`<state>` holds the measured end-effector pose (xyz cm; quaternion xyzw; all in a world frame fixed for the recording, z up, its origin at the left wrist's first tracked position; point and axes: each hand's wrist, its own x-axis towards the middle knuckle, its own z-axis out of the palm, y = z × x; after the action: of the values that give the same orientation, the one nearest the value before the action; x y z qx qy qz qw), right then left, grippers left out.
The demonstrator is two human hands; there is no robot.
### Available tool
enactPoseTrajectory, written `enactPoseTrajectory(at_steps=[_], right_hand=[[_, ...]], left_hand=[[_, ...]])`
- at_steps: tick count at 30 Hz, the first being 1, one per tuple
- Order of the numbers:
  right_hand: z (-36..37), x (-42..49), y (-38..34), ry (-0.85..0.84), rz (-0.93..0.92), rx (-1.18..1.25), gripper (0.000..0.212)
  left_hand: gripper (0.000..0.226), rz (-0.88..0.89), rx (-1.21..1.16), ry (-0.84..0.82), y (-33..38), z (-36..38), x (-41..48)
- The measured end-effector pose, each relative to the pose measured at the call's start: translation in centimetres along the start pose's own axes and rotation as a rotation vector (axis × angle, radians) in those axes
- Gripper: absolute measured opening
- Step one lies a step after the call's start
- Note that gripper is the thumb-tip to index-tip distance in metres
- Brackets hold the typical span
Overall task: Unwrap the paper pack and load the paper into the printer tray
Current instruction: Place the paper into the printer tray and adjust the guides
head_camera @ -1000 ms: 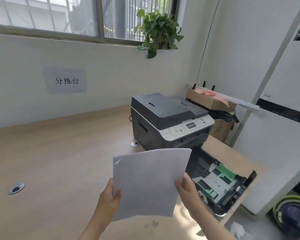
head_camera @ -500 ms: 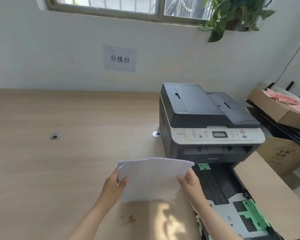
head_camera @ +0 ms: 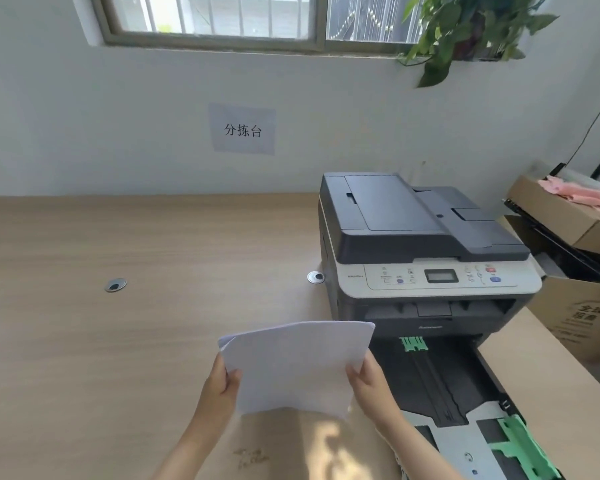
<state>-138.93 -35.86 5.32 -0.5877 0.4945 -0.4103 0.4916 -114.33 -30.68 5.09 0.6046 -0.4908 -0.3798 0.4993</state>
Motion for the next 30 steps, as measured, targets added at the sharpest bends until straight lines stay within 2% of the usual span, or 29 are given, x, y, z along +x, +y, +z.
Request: enactPoseTrajectory(at_steps=[3, 7, 12, 16, 19, 24, 30], right_hand=[[0.6, -0.2, 0.5, -0.025, 0.058, -0.045, 0.036], [0.5, 0.4, 0.0, 0.035, 0.057, -0.088, 0.04], [-0.7, 2.2, -1.6, 0.075, 0.007, -0.158, 0.038], [-1.6, 3.4, -3.3, 0.09, 0.001, -0.185, 0.035], [-2.4, 3.7, -5.1, 0.097, 0.011, -0.151, 0.035], [-4.1, 2.8, -7.0, 0.042, 0.019, -0.044, 0.035], [-6.1, 0.3, -4.9, 0.112, 0.15, 0.012, 0.031]], left_hand=[[0.042, -0.038, 0.054, 0.007, -1.0, -0.1, 0.1], [0.042, -0.014, 0.11, -0.022, 0.3, -1.0, 0.8], [0.014, 0.209, 0.073, 0.062, 5.6, -3.2, 3.1], [0.034, 0.284, 0.022, 0.096, 10.1, -3.9, 5.4], [0.037, 0.28, 0.009, 0.108, 11.9, -4.0, 7.1], [0.028, 0.135, -0.078, 0.052, 12.7, -3.7, 10.6], [0.022, -0.213, -0.158, -0.173, 9.7, 0.1, 13.3]])
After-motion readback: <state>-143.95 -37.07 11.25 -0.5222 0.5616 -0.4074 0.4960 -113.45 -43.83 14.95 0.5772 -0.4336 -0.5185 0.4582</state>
